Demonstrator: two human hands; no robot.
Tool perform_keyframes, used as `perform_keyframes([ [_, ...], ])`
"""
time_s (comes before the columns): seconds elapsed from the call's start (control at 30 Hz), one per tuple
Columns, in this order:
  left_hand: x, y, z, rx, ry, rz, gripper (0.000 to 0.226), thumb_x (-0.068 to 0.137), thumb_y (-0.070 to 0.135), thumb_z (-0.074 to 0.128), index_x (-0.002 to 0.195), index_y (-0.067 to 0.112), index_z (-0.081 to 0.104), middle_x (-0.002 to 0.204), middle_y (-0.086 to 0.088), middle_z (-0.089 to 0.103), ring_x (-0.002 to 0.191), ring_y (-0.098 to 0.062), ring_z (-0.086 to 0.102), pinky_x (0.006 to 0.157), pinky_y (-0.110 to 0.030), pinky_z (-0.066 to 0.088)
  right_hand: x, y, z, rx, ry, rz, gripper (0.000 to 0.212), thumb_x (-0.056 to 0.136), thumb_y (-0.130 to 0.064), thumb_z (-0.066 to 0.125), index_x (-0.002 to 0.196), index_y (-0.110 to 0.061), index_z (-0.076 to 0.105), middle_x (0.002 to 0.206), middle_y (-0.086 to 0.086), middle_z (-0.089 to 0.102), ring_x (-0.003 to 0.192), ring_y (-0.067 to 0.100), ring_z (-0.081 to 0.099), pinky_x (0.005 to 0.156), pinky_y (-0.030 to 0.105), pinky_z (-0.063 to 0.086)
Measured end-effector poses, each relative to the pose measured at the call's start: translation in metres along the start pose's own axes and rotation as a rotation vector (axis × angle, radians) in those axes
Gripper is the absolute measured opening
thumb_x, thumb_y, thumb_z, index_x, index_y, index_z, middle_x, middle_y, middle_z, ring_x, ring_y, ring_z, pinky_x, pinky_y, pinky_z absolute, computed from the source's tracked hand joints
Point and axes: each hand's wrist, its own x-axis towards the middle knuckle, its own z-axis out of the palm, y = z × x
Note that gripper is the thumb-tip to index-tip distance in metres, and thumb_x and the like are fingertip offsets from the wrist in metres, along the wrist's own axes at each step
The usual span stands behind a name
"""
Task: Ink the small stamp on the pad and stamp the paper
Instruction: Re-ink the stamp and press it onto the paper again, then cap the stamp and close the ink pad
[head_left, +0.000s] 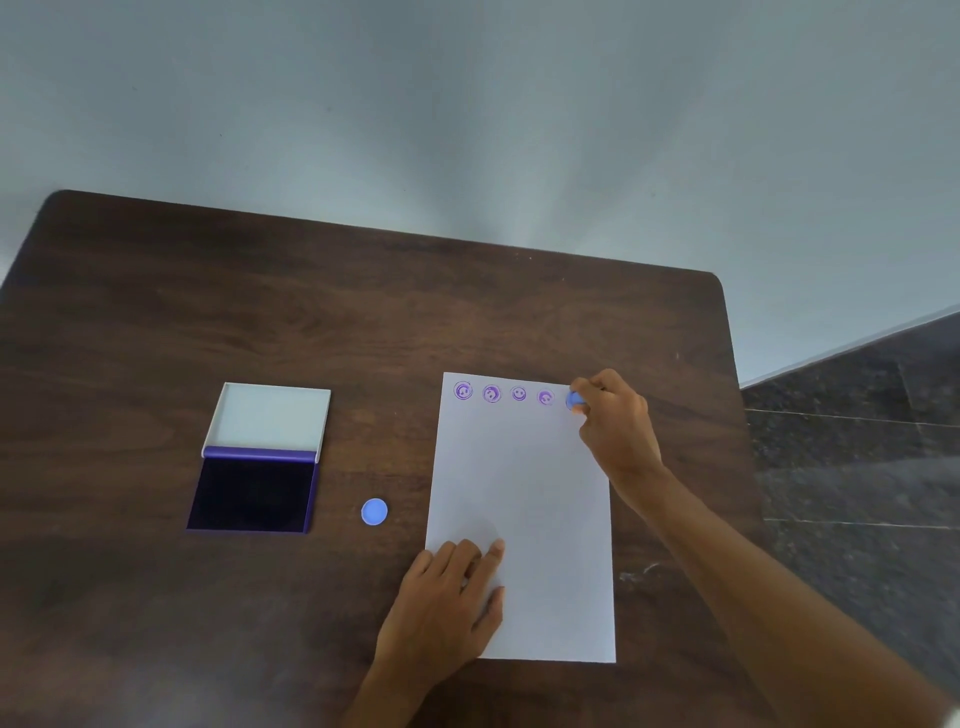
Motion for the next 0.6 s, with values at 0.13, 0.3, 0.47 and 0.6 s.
perform_keyframes([
  [0.13, 0.003, 0.001, -0.002, 0.027, 0.028, -0.006, 0.045, 0.090, 0.040, 0.054, 0.128, 0.017, 0.059, 0.091, 0.003, 0.057, 0.078, -0.014, 0.054, 0.065, -0.030, 0.050, 0.000, -0.001, 0.001, 0.016, -0.012, 0.043, 0.028, 0.070, 0.018, 0.062, 0.087, -0.003, 0.068, 0.084, 0.008, 0.055, 0.066, 0.026, 0.056, 0.055, 0.034, 0.052],
  [0.3, 0.001, 0.001, -0.006, -0.008, -0.002, -0.015, 0.045, 0.092, 0.040, 0.052, 0.131, 0.018, 0.057, 0.094, 0.004, 0.060, 0.082, -0.013, 0.057, 0.068, -0.030, 0.053, 0.009, 0.011, -0.021, 0.252, 0.145, 0.226, 0.019, 0.075, -0.002, 0.063, 0.080, -0.016, 0.075, 0.080, 0.001, 0.071, 0.074, 0.015, 0.064, 0.067, 0.023, 0.044],
  [0.47, 0.001, 0.004, -0.018, -0.054, -0.096, -0.050, 0.049, 0.097, 0.044, 0.043, 0.140, 0.023, 0.050, 0.109, 0.004, 0.063, 0.094, -0.011, 0.060, 0.078, -0.027, 0.054, -0.016, 0.044, -0.069, 1.210, 0.599, 0.847, 0.015, 0.082, -0.003, 0.065, 0.092, -0.008, 0.074, 0.088, -0.002, 0.073, 0.078, 0.002, 0.066, 0.083, 0.020, 0.051],
  [0.6, -0.001, 0.004, -0.033, -0.096, -0.168, -0.083, 0.057, 0.099, 0.055, 0.028, 0.152, 0.033, 0.025, 0.138, 0.004, 0.050, 0.118, -0.011, 0.051, 0.099, -0.024, 0.043, -0.056, 0.040, -0.092, 1.494, 0.512, 0.885, 0.014, 0.090, -0.001, 0.061, 0.079, -0.007, 0.067, 0.101, 0.002, 0.067, 0.089, 0.002, 0.063, 0.085, 0.018, 0.050],
])
